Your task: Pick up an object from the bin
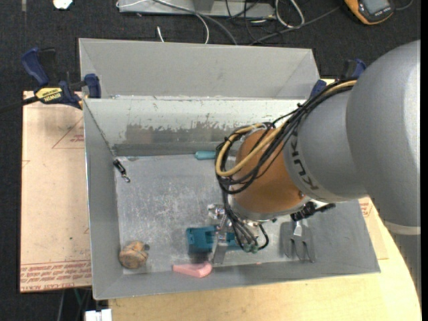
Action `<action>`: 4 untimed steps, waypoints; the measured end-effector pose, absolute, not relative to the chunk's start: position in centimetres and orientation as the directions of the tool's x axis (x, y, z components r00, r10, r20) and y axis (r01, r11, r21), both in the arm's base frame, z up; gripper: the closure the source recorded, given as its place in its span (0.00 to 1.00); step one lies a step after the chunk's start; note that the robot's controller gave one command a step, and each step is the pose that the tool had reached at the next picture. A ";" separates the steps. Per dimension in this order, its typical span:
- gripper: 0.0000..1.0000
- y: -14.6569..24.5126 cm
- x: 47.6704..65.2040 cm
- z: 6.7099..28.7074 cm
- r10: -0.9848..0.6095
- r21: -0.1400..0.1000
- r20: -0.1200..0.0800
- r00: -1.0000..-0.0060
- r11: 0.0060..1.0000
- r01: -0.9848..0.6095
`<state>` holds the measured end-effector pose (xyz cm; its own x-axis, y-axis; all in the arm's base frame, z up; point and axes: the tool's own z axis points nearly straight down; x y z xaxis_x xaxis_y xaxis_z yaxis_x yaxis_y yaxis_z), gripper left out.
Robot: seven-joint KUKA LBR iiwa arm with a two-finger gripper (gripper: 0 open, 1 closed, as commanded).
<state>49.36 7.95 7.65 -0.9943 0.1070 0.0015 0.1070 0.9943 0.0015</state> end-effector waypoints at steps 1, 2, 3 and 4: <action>1.00 7.9 49.4 7.7 0.108 0.002 0.001 -0.994 0.994 0.108; 1.00 7.9 49.4 7.7 0.108 0.002 0.001 -0.994 0.994 0.108; 1.00 7.9 49.4 7.7 0.108 0.002 0.001 -0.994 0.994 0.108; 1.00 7.9 49.4 7.7 0.108 0.002 0.001 -0.994 0.994 0.108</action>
Offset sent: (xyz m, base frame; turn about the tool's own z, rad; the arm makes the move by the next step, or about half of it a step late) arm 0.0000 0.0000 0.0000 0.0000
